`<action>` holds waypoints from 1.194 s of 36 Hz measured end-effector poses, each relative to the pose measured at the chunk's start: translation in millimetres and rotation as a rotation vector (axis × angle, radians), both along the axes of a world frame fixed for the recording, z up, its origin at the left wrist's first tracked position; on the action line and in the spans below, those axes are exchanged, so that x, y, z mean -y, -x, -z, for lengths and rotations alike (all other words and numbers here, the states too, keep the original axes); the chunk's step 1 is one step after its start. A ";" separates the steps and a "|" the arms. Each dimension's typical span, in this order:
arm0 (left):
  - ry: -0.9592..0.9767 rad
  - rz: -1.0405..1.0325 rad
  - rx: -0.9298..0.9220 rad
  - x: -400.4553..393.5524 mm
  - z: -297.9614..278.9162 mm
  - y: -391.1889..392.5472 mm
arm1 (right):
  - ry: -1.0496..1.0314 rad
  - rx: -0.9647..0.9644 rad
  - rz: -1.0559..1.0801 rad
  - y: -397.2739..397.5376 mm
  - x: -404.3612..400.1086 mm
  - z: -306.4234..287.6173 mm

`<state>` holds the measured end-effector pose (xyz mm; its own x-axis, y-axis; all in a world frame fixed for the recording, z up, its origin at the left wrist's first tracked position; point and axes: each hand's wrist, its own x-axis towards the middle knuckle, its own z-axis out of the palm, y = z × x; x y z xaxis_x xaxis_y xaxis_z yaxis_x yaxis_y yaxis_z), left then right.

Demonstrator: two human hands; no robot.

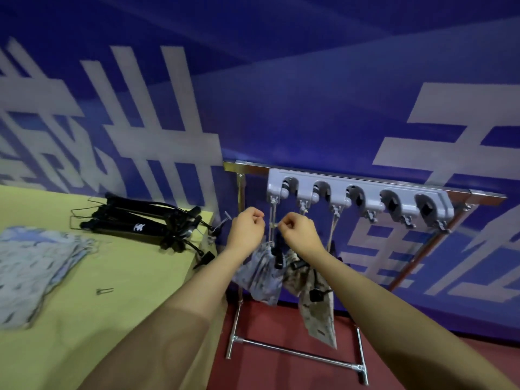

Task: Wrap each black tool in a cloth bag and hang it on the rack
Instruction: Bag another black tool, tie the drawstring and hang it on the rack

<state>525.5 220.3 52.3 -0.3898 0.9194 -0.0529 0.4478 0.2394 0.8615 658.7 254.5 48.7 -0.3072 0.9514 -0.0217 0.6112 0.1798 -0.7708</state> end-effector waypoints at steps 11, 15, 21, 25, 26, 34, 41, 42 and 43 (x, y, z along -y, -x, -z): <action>0.021 -0.097 0.037 64.7 8.4 167.8 | 0.016 0.019 -0.071 169.2 53.5 -4.0; 0.048 -0.116 0.045 93.3 10.5 233.2 | 0.031 0.024 -0.084 237.1 72.3 -1.6; 0.094 -0.207 0.021 138.7 19.6 318.1 | 0.065 0.004 -0.139 326.8 99.7 10.5; 0.154 -0.279 -0.018 164.0 30.2 365.6 | 0.116 0.016 -0.222 379.4 114.5 25.2; 0.171 -0.291 -0.028 168.3 33.1 375.4 | 0.124 0.031 -0.248 390.2 116.5 29.5; 0.247 -0.333 -0.028 175.1 55.5 430.5 | 0.118 0.151 -0.396 451.6 107.9 66.0; 0.392 -0.354 -0.080 155.3 90.3 464.9 | 0.031 0.287 -0.590 493.6 79.4 100.7; 0.401 -0.354 -0.109 152.0 93.9 467.7 | 0.012 0.312 -0.629 499.3 75.4 104.6; 0.413 -0.351 -0.140 149.1 97.3 470.1 | -0.003 0.334 -0.664 504.7 72.1 108.9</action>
